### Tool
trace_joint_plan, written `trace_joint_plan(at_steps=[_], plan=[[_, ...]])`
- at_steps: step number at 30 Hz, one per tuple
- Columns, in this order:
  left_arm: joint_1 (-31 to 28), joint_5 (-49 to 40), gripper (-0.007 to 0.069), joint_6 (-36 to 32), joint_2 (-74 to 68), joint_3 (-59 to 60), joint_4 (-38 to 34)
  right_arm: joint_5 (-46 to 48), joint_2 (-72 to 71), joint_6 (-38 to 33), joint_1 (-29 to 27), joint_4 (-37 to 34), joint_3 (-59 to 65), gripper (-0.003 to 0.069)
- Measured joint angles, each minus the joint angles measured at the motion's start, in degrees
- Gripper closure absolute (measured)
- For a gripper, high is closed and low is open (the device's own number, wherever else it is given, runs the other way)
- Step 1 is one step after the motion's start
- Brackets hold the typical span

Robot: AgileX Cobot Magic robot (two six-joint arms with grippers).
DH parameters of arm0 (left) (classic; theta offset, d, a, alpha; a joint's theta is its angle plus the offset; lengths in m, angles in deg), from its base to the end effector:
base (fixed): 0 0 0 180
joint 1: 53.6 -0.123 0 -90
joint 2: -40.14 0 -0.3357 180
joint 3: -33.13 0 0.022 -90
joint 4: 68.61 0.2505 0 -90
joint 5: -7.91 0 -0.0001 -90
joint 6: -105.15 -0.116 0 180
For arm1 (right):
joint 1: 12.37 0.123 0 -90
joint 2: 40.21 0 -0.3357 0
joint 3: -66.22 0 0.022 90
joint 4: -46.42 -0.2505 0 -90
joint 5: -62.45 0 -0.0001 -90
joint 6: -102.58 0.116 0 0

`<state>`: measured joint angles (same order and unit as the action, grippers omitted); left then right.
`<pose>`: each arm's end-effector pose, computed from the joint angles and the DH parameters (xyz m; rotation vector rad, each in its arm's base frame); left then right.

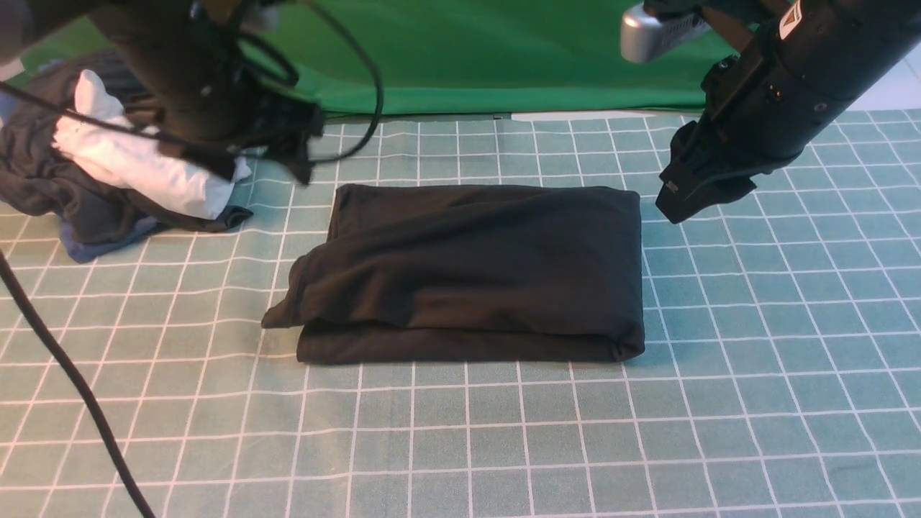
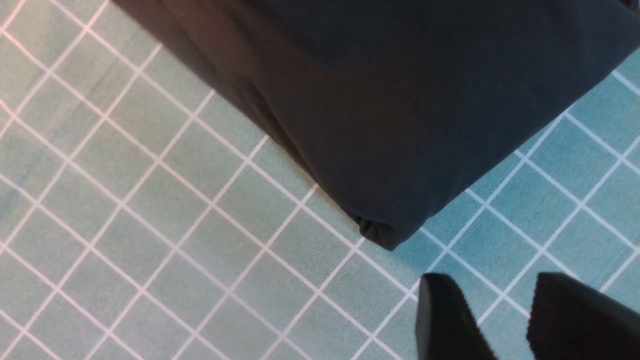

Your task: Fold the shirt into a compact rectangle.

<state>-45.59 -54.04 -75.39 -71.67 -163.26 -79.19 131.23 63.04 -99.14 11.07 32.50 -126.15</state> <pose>0.4142 -0.0773 0.3275 0.1302 2.7432 -0.2835 0.3273 0.1703 0.3623 -1.0031 2.5837 0.3447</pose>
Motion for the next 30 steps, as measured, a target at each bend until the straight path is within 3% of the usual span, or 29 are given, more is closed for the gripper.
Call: trace_joint_plan(at_steps=[1,2,4,5,9,11,20,24,27,30], plan=[[0.00,0.15,0.0093,-0.17,-0.06,0.00,-0.78,0.00,0.00,0.00,0.00,0.00,0.00,0.0416],[0.13,0.81,0.0125,-2.05,-0.37,0.00,-7.05,-0.06,0.00,0.00,0.00,0.00,0.00,0.0416],[1.00,0.96,0.0218,-3.41,-1.45,-0.10,-12.60,-0.39,0.00,0.00,0.00,0.00,0.00,0.0416],[1.57,0.96,0.0254,-3.62,-2.08,-0.16,-13.18,-0.55,0.00,0.00,0.00,0.00,0.00,0.0416],[4.91,-0.31,0.0542,-4.41,-7.11,-0.43,-11.78,-1.62,0.00,0.00,0.00,0.00,0.00,0.0416],[5.68,-0.83,0.0591,-3.88,-10.06,-0.43,-10.10,-2.04,0.00,0.00,0.00,0.00,0.00,0.0416],[3.47,-2.30,0.0616,2.10,-18.53,-0.43,-2.95,-2.37,0.00,0.08,0.00,0.00,0.00,0.0425],[3.42,-1.95,0.0616,2.41,-19.07,-0.50,-2.95,-2.41,0.00,0.08,0.00,0.00,0.00,0.0491],[3.42,-1.95,0.0616,1.82,-18.57,-0.50,-3.11,-2.41,0.00,0.04,0.00,-0.27,0.00,0.0606],[3.42,-1.95,0.0616,1.95,-16.60,-0.93,-2.16,-2.86,0.00,-0.04,0.00,-3.29,0.00,0.0632]])
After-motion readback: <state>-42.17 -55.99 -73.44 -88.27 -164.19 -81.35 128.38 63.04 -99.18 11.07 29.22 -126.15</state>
